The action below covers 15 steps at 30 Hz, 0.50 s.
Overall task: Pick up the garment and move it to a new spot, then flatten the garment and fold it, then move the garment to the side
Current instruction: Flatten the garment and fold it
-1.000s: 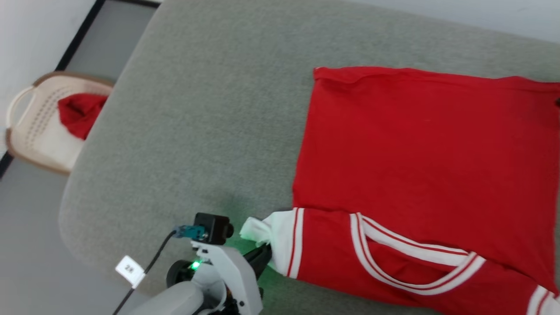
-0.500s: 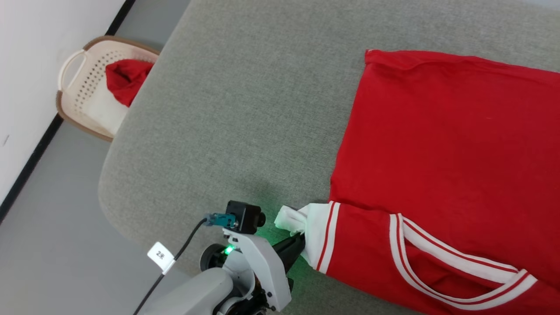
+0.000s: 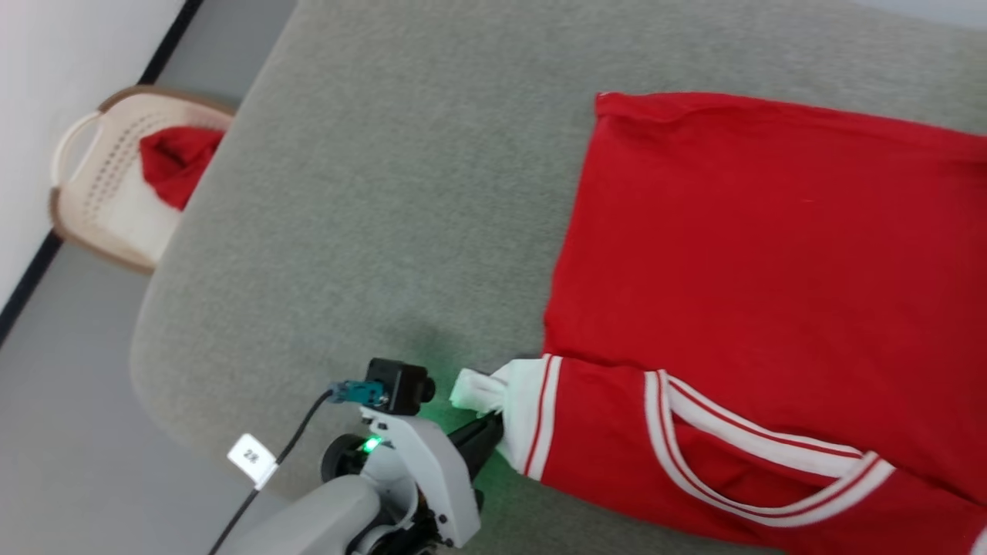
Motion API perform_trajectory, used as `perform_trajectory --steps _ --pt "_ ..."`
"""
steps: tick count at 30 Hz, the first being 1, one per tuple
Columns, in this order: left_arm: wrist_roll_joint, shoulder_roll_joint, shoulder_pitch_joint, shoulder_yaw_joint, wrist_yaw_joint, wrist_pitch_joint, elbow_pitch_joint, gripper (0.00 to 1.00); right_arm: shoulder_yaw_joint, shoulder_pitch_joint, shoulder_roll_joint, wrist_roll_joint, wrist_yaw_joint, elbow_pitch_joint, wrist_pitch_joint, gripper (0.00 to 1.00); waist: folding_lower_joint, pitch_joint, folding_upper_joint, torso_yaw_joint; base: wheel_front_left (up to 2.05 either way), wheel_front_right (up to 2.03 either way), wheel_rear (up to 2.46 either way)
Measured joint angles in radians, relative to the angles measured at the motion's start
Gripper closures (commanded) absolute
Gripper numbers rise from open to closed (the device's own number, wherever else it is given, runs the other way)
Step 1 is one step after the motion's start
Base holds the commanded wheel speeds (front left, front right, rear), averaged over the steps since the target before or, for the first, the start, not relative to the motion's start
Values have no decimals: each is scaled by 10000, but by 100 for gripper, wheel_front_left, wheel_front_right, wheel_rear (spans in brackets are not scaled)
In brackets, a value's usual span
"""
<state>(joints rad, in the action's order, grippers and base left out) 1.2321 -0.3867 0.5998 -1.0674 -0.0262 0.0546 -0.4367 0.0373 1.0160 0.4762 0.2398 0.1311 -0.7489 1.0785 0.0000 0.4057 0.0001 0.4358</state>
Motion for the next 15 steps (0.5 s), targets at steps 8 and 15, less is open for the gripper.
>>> perform_trajectory --steps 8,15 --pt "59 -614 -291 130 -384 17 213 100 -1066 -1544 510 1818 2 1524 -17 100 0 -476 0 -932 0 0 0" --pt "121 -1267 -526 282 -813 -31 610 100 -1306 -3749 1022 3298 2 3382 -288 100 0 -957 0 -1756 0 0 0"
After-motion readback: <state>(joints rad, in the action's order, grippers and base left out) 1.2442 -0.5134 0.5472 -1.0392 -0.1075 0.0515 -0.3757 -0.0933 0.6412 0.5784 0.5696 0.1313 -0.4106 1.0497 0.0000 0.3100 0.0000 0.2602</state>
